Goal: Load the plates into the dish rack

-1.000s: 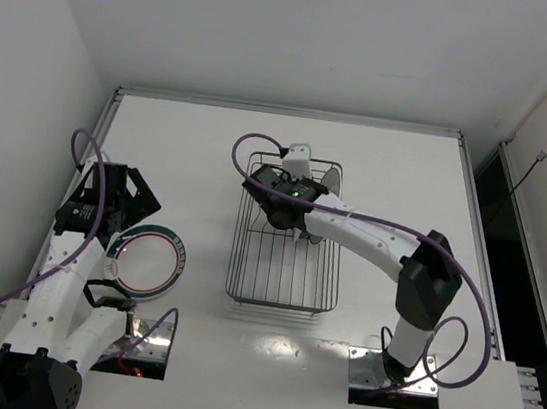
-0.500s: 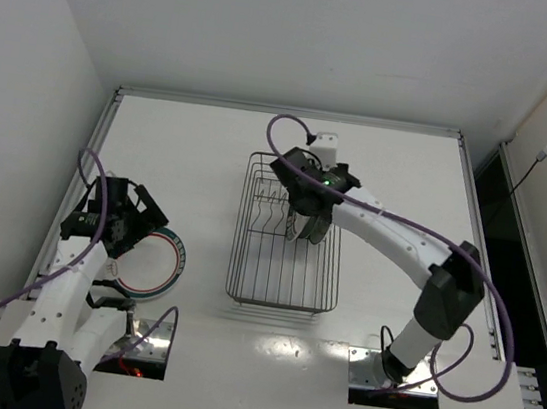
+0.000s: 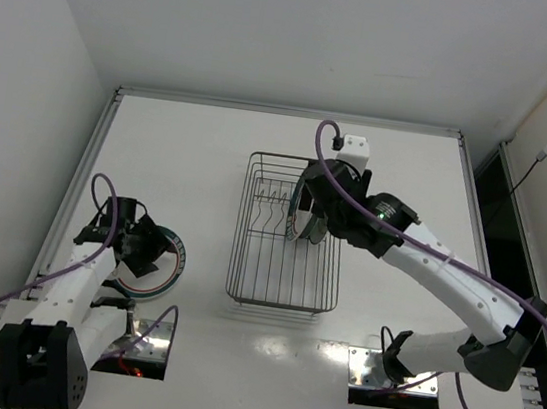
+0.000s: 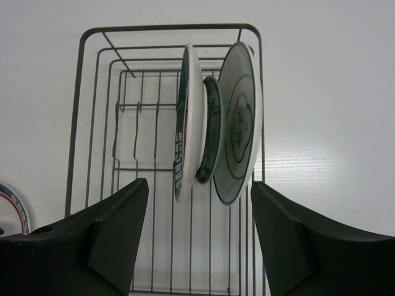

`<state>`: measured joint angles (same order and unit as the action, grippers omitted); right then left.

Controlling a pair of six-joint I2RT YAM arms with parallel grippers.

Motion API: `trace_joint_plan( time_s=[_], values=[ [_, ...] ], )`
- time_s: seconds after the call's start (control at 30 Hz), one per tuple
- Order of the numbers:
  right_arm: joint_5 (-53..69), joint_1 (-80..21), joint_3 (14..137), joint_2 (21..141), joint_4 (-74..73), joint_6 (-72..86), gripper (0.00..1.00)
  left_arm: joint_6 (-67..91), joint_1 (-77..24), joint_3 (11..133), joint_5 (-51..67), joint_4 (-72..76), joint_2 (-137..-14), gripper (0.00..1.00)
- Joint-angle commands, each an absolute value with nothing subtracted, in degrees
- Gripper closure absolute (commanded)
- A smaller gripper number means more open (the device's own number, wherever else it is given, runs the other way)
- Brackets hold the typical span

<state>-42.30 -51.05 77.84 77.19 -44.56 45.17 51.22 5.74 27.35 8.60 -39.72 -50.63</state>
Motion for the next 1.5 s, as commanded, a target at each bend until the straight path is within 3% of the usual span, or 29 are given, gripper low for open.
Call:
trace_joint_plan(
  time_s=[0.0,0.13,0.3,0.43,0.73,0.83,0.97,1.1,1.13,1.2,1.23,1.27,1.37,1.47],
  values=[
    [-40.7,-52.7,76.5,75.2,-40.7,45.2,0.36,52.5,6.3,26.0,8.9,-31.1,-53.7,0.45],
    [-41.2,-55.0,75.2,73.2,-40.1,45.8,0.38,53.5,5.8,27.5,7.0,-26.1,-61.1,0.61],
    [-41.7,-56.2,75.2,72.7,-40.1,45.8,0.38,54.2,5.8,30.8,6.9,-19.2,-72.9,1.00],
    [-42.4,-56.2,75.2,71.5,-40.1,45.8,0.39,54.8,3.6,37.1,5.1,-15.3,-82.9,1.00],
    [-44.0,-56.7,72.9,66.9,-41.7,46.3,0.39,50.6,0.8,63.7,4.7,-18.3,-103.3,1.00],
    [-44.6,-56.7,72.9,65.7,-42.3,46.8,0.39,49.3,0.3,68.5,4.7,-20.3,-102.5,1.00],
    [-44.6,-56.7,71.7,63.6,-42.3,46.8,0.39,47.2,0.3,63.5,3.2,-20.3,-88.5,1.00],
    [-43.2,-56.7,70.6,63.5,-40.9,46.3,0.36,45.8,0.3,52.1,-1.1,-23.5,-76.1,0.90],
    [-42.5,-56.7,70.6,63.5,-40.2,46.3,0.34,48.1,1.6,45.8,-0.4,-23.6,-69.8,0.74],
    [-41.1,-56.7,70.0,63.5,-39.5,46.3,0.30,49.2,3.6,38.9,2.5,-20.9,-63.4,0.58],
    [-40.4,-56.7,70.0,63.5,-38.7,46.3,0.26,50.1,5.2,33.9,3.2,-20.2,-58.1,0.43],
    [-39.9,-56.7,70.0,64.2,-38.7,46.3,0.18,50.1,5.7,32.4,2.7,-20.2,-56.3,0.38],
    [-38.6,-56.7,70.0,65.4,-38.1,45.8,0.15,50.6,6.2,31.1,0.9,-22.4,-54.5,0.28],
    [-38.1,-56.7,70.0,65.4,-38.1,45.8,0.15,50.6,6.2,30.6,0.4,-23.7,-56.5,0.25]
  ],
)
